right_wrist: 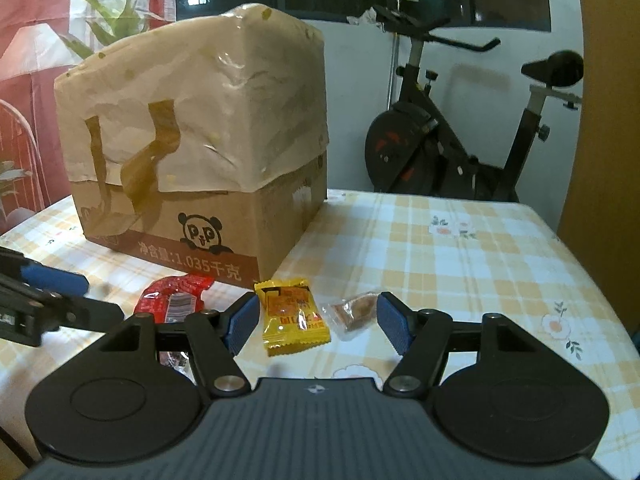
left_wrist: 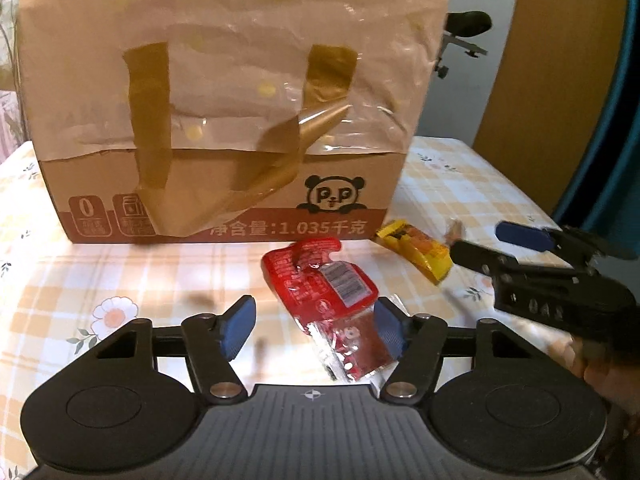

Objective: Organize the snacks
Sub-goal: 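Move both tools back down toward the remaining snacks on the table, then grasp the red pouch with the left tool while the right tool grasps the yellow packet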

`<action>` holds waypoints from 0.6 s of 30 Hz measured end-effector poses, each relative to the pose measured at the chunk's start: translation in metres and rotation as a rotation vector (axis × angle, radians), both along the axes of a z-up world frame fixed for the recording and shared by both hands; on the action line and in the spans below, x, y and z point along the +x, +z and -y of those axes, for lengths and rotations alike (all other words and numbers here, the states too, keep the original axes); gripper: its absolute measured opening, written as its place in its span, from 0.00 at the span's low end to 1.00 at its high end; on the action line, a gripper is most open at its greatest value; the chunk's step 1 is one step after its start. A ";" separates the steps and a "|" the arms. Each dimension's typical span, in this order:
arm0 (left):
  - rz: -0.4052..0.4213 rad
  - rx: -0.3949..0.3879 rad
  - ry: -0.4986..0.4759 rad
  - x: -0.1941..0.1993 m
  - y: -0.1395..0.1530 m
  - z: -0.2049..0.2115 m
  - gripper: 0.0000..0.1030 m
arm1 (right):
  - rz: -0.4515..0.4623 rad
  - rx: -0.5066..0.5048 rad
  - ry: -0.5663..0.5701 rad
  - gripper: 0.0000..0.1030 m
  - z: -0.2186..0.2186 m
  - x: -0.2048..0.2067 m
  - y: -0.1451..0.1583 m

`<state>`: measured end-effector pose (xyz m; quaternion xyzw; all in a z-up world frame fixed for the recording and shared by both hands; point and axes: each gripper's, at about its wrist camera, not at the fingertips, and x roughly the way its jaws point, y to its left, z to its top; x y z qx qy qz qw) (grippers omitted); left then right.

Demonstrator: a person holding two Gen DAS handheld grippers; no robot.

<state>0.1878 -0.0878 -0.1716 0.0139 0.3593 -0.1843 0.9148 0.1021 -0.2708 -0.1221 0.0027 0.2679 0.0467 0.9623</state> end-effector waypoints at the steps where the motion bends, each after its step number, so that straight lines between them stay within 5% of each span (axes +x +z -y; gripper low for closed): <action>1: -0.005 -0.001 0.010 0.003 -0.001 -0.001 0.66 | 0.001 -0.009 0.001 0.66 -0.002 -0.001 -0.001; 14: -0.066 0.036 0.108 0.060 -0.019 0.035 0.68 | -0.022 -0.044 0.047 0.66 -0.011 0.003 -0.009; 18: -0.058 0.044 0.125 0.064 -0.023 0.044 0.76 | -0.030 -0.043 0.057 0.66 -0.011 0.004 -0.010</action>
